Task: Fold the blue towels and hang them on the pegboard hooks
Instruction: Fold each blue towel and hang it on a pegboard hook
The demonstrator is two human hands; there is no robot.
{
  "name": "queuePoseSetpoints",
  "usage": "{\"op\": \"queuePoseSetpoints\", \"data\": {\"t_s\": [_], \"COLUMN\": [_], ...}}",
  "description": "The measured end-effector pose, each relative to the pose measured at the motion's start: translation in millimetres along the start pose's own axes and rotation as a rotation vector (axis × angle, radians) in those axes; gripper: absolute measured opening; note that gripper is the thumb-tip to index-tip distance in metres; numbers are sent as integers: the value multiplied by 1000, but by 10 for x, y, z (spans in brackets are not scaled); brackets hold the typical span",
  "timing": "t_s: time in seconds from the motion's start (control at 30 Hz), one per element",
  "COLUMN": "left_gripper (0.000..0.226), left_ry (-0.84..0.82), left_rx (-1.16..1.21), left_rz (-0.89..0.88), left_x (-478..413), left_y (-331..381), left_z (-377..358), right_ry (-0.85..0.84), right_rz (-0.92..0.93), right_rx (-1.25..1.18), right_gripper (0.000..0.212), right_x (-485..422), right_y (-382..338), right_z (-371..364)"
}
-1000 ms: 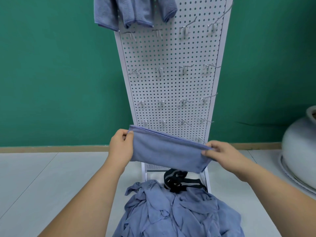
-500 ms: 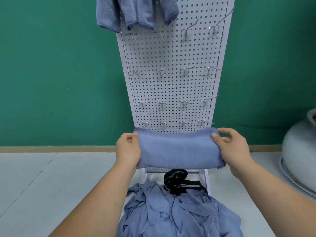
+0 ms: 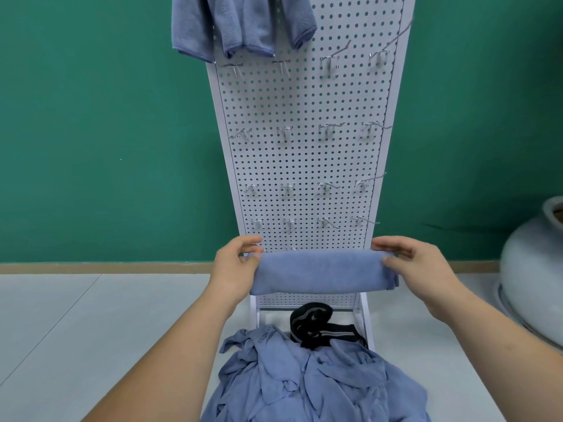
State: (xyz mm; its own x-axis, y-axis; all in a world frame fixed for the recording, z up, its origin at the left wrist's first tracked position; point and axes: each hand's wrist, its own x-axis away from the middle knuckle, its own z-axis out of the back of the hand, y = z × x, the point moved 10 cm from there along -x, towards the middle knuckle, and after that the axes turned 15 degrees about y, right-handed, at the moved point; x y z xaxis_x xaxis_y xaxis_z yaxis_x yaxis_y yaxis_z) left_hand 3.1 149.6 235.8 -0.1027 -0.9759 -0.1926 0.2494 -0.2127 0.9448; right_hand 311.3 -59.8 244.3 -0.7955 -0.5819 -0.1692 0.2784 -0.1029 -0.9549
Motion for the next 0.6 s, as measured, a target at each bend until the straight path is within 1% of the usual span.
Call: {"op": "queuePoseSetpoints", "data": {"t_s": [0.07, 0.1, 0.13, 0.2, 0.3, 0.33, 0.37, 0.4, 0.43, 0.47, 0.5, 0.6], "left_gripper": [36, 41, 43, 38, 20, 15, 10, 8, 8, 10, 12, 12], "left_ry": [-105, -143, -160, -147, -106, -97, -96, -105, -120, -130, -121, -36], "left_rx": [-144, -249, -338, -420, -490, -514, -505, -446, -348, -244, -166, -40], "left_rz": [-146, -247, -342, -464, -526, -524, -487, -399, -284, -171, -94, -1], "left_x": [57, 85, 108, 129, 104, 90, 71, 46, 27, 13, 9, -26], "left_y": [81, 119, 160, 223, 237, 222, 200, 161, 120, 69, 40, 7], "left_z": [-79, -114, -136, -143, -122, -118, -109, -94, -81, -75, -58, 36], "right_ry": [-48, -62, -76, -105, -103, -89, -79, -69, -62, -64, -74, -154], "right_rz": [77, 138, 215, 357, 466, 478, 470, 419, 338, 241, 153, -13], "right_rx": [109, 225, 367, 591, 704, 729, 732, 683, 579, 445, 313, 13], "right_gripper": [45, 50, 52, 48, 30, 23, 18, 15, 13, 12, 13, 21], "right_x": [20, 16, 13, 26, 37, 28, 14, -13, -43, -55, -46, 26], "right_y": [-26, -32, -40, -49, -67, -66, -58, -32, 5, 41, 60, 14], "right_z": [-28, -29, -34, -58, -45, -31, -14, 17, 54, 81, 95, 70]}}
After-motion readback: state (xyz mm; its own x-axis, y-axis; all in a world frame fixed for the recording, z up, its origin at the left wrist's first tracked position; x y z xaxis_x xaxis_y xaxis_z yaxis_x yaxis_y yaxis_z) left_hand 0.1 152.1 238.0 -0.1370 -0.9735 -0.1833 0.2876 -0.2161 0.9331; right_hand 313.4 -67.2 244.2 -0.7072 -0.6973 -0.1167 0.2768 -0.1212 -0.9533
